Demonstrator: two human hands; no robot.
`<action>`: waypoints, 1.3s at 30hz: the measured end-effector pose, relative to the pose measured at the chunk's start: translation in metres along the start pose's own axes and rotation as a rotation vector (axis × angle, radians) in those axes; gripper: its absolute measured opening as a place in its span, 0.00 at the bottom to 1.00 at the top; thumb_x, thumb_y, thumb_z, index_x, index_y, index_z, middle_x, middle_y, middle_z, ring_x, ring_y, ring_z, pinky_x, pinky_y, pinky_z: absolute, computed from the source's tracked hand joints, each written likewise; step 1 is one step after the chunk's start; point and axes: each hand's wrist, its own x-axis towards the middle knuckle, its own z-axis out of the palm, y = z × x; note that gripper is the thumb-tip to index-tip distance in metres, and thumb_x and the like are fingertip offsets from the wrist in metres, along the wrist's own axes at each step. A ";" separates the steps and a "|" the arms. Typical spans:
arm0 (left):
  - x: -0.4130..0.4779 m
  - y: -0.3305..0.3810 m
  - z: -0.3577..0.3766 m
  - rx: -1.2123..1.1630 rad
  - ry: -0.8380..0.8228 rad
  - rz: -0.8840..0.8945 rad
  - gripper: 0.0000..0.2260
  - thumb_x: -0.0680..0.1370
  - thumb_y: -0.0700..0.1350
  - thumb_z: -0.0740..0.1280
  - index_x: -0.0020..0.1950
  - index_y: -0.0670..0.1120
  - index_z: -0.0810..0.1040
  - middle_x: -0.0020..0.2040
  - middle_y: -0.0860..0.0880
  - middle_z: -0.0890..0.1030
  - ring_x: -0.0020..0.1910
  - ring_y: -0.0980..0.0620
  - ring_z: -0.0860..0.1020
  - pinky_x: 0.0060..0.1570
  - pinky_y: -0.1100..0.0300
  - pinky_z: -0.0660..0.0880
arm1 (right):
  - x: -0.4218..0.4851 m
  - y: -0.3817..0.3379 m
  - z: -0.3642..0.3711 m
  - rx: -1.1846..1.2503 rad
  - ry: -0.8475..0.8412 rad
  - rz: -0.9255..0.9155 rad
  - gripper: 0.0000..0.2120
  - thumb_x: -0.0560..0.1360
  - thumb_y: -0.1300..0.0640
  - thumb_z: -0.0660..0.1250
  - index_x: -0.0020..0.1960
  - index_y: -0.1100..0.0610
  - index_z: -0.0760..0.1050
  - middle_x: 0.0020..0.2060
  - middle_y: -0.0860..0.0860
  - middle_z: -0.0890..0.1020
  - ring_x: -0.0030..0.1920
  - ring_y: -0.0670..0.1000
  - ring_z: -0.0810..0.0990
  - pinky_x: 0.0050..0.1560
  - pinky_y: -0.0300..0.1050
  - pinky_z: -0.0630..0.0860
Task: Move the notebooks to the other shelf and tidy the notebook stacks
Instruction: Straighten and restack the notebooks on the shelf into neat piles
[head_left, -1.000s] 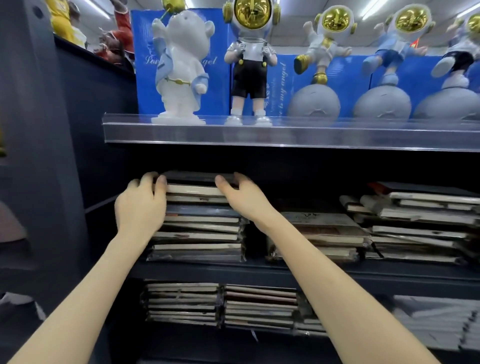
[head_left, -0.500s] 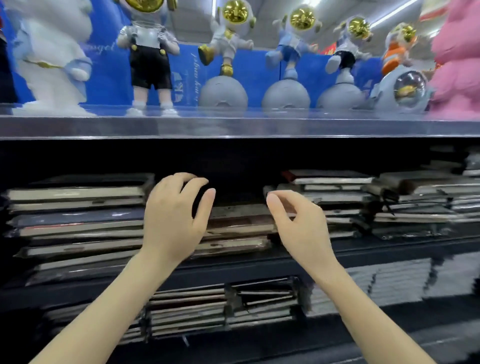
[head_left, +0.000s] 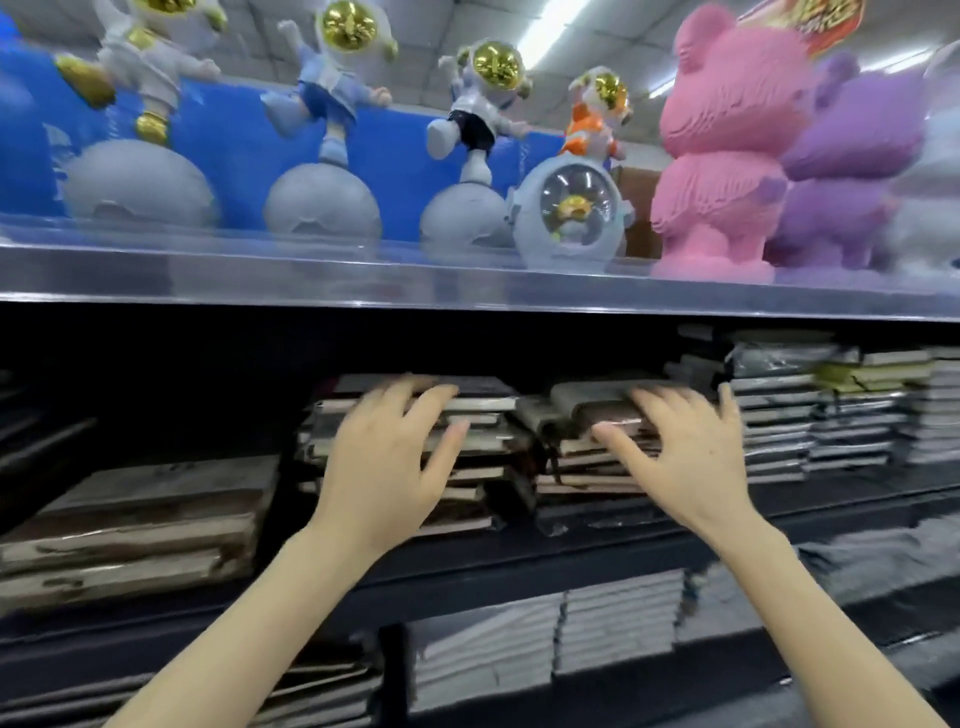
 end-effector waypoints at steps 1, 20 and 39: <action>0.001 0.010 0.006 -0.034 0.017 0.003 0.18 0.78 0.52 0.57 0.55 0.43 0.80 0.48 0.47 0.82 0.46 0.47 0.79 0.46 0.57 0.73 | 0.000 0.004 0.000 0.019 0.000 -0.042 0.39 0.74 0.28 0.45 0.52 0.57 0.81 0.50 0.53 0.84 0.54 0.58 0.79 0.60 0.58 0.66; 0.037 0.125 0.034 -1.211 -0.413 -0.956 0.13 0.75 0.37 0.68 0.58 0.39 0.73 0.54 0.41 0.81 0.43 0.45 0.84 0.37 0.57 0.81 | -0.017 0.067 -0.039 1.347 -0.419 0.573 0.09 0.80 0.59 0.60 0.54 0.58 0.78 0.33 0.53 0.81 0.25 0.48 0.72 0.19 0.37 0.65; -0.050 0.048 -0.095 -0.660 0.049 -0.678 0.07 0.76 0.50 0.65 0.51 0.55 0.80 0.40 0.55 0.84 0.37 0.57 0.79 0.36 0.59 0.71 | -0.064 -0.110 -0.072 1.680 -0.456 0.385 0.12 0.81 0.59 0.58 0.56 0.60 0.78 0.37 0.53 0.81 0.26 0.48 0.71 0.21 0.37 0.65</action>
